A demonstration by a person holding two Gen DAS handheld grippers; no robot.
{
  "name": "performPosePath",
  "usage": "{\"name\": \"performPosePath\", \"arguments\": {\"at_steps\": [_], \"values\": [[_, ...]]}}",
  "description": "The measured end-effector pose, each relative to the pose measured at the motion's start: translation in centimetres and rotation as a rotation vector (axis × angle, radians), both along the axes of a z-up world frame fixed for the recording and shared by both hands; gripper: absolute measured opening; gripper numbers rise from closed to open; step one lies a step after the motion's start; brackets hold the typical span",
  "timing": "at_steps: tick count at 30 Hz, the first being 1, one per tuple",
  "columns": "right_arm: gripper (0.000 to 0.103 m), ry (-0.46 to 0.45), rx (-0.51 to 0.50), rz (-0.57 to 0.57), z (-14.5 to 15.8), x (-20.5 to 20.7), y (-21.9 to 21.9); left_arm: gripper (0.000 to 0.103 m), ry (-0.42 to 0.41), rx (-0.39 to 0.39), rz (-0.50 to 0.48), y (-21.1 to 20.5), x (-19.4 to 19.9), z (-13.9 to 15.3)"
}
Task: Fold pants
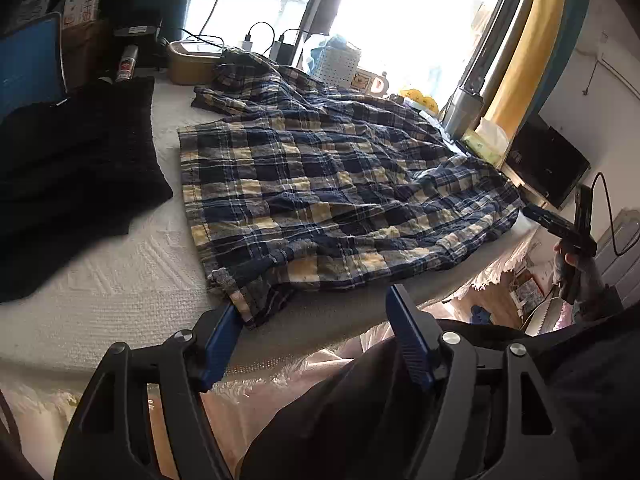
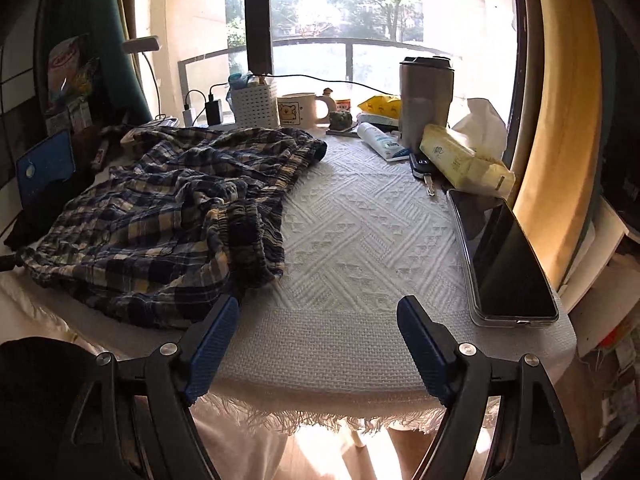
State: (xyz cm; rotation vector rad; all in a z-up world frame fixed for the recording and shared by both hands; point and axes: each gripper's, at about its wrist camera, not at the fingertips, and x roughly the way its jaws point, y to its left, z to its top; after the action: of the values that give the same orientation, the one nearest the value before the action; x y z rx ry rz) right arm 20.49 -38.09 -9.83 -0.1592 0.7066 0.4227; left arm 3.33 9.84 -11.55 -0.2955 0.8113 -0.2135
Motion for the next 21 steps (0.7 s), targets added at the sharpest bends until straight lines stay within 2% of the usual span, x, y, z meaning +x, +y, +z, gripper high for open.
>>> {"name": "performPosePath", "arguments": {"at_steps": [4, 5, 9, 10, 12, 13, 14, 16, 21], "values": [[0.082, -0.009, -0.070, 0.072, -1.1, 0.4, 2.5, 0.071, -0.006, 0.047, -0.013, -1.1, 0.4, -0.6], [0.079, -0.004, -0.078, 0.090, -1.4, 0.6, 3.1, 0.071, -0.019, 0.058, -0.013, -1.3, 0.4, -0.6], [0.070, -0.006, -0.052, 0.147, -1.7, 1.4, 5.1, 0.070, -0.051, 0.078, 0.029, -1.5, 0.6, -1.1], [0.066, -0.007, -0.031, 0.157, -1.6, 1.5, 5.4, 0.069, -0.051, 0.077, 0.035, -1.4, 0.7, -1.2], [0.055, 0.003, -0.001, 0.180, -1.7, 1.8, 6.0, 0.048, -0.058, 0.082, 0.053, -1.3, 0.9, -1.1], [0.039, 0.009, -0.007, 0.188, -1.9, 1.8, 6.5, 0.026, -0.053, 0.087, 0.063, -1.1, 1.0, -1.2], [0.026, 0.013, -0.017, 0.195, -2.1, 1.8, 6.8, 0.012, -0.049, 0.083, 0.075, -0.9, 0.9, -1.2], [0.023, 0.018, -0.016, 0.199, -2.3, 1.4, 6.9, 0.002, -0.067, 0.058, 0.084, -0.4, 0.5, -0.9], [0.022, 0.029, 0.059, 0.152, -1.5, 0.6, 4.8, 0.000, -0.150, 0.031, 0.091, 0.1, -0.9, 0.6]]}}
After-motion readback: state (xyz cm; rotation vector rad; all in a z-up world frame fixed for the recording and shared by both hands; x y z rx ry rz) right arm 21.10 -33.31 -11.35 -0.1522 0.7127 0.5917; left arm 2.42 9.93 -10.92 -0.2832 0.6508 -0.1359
